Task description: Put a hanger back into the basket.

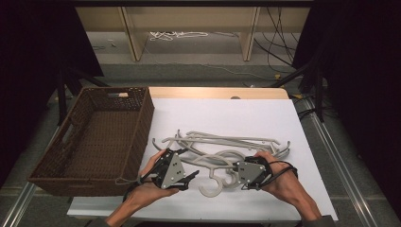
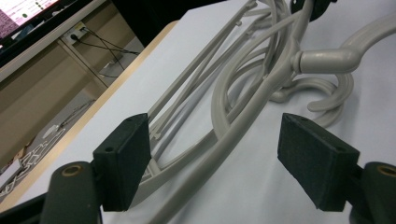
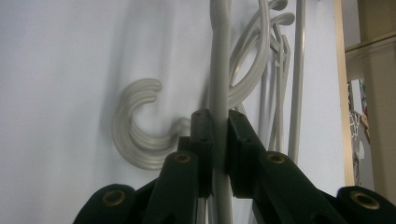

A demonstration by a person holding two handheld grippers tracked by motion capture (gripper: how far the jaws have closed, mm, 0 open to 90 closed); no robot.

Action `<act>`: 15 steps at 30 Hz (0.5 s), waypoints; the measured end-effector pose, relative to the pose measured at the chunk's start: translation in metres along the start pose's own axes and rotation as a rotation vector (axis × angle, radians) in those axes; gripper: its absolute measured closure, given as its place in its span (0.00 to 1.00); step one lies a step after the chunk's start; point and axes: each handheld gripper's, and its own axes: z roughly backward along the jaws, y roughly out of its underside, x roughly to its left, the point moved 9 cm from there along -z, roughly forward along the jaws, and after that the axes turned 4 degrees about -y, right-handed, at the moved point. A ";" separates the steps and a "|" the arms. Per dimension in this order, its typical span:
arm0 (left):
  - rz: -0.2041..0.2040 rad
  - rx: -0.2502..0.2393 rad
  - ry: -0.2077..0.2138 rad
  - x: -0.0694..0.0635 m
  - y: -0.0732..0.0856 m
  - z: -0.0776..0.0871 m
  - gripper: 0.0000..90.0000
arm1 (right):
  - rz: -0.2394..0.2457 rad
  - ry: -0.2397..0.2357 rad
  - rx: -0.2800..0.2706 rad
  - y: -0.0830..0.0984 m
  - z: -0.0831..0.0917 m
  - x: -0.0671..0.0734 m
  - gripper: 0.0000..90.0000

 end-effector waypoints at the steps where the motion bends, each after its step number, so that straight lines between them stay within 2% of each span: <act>1: -0.028 0.017 0.006 -0.002 0.001 -0.001 0.33 | 0.035 0.004 -0.015 -0.002 0.000 -0.002 0.92; 3: -0.034 0.019 0.012 -0.004 0.002 -0.003 0.34 | 0.031 0.005 -0.013 -0.003 0.000 -0.002 0.92; 5: -0.055 0.023 0.013 -0.003 0.002 -0.004 0.36 | -0.008 0.006 -0.003 -0.002 0.002 0.001 0.92; 6: -0.050 0.024 0.019 -0.004 0.003 -0.005 0.39 | -0.026 0.003 0.008 -0.001 0.002 0.003 0.92; 7: -0.065 0.029 0.018 -0.003 0.003 -0.005 0.41 | -0.017 -0.001 0.003 -0.002 0.002 0.003 0.92; 9: -0.061 0.027 0.022 -0.003 0.004 -0.007 0.44 | 0.035 0.010 -0.020 -0.006 0.001 -0.001 0.92; 10: -0.086 0.029 0.022 -0.003 0.004 -0.007 0.48 | 0.033 -0.008 -0.026 -0.007 0.000 0.001 0.92; 11: -0.098 0.040 0.034 -0.004 0.005 -0.007 0.50 | -0.002 -0.006 -0.010 -0.005 0.002 0.003 0.92; 12: -0.122 0.037 0.031 -0.004 0.004 -0.008 0.52 | -0.010 -0.006 0.000 -0.005 0.002 0.004 0.92; 15: -0.163 0.056 0.040 -0.006 0.005 -0.008 0.59 | -0.009 -0.010 -0.004 -0.007 0.001 0.005 0.92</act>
